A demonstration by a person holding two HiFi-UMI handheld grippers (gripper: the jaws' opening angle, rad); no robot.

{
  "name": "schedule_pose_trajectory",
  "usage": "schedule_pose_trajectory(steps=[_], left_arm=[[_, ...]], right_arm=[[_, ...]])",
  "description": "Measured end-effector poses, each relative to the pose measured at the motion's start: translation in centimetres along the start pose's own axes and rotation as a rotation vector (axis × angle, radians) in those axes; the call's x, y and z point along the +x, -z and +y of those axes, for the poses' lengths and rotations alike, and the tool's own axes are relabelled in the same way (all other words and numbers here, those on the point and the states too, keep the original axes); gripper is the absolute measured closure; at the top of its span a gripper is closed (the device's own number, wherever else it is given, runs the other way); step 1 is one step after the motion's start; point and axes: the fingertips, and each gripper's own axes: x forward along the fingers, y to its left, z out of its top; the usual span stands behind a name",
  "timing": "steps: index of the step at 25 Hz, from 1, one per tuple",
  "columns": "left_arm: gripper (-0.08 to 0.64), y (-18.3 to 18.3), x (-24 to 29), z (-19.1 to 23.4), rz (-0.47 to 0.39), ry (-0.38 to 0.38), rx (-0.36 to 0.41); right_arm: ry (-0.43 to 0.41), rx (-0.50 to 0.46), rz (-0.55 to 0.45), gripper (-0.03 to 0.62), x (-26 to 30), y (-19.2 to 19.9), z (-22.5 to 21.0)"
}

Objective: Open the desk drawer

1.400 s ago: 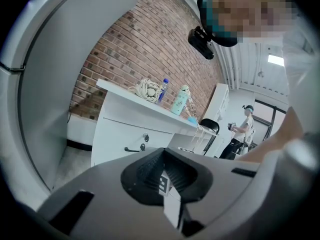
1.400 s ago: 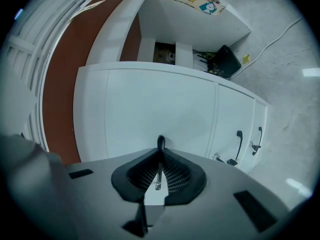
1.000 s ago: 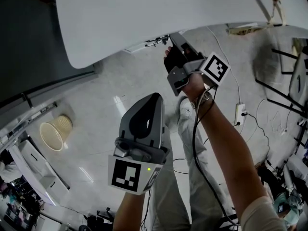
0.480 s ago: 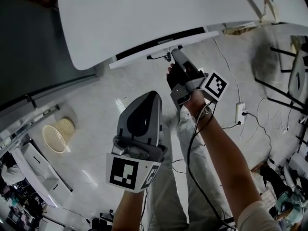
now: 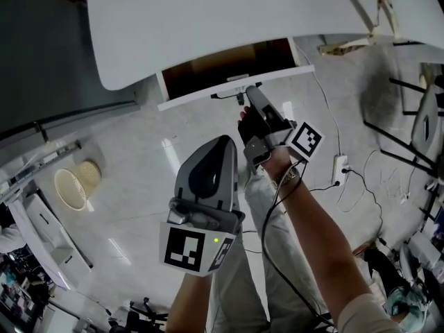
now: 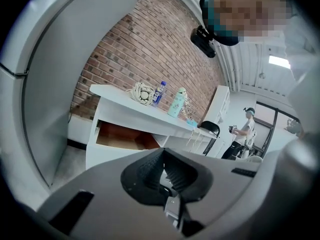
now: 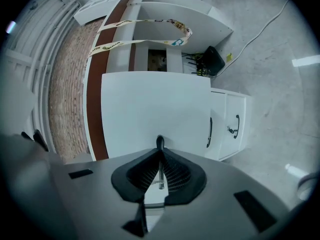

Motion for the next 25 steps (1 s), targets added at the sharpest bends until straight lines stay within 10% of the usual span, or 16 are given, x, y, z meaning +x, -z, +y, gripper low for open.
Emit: schedule_pose_trajectory(steps=[25], left_arm=[[0.554, 0.5, 0.2, -0.3, 0.027, 0.001, 0.009]], right_arm=[[0.072, 0.045, 0.002, 0.554, -4.9, 1.6, -3.0]])
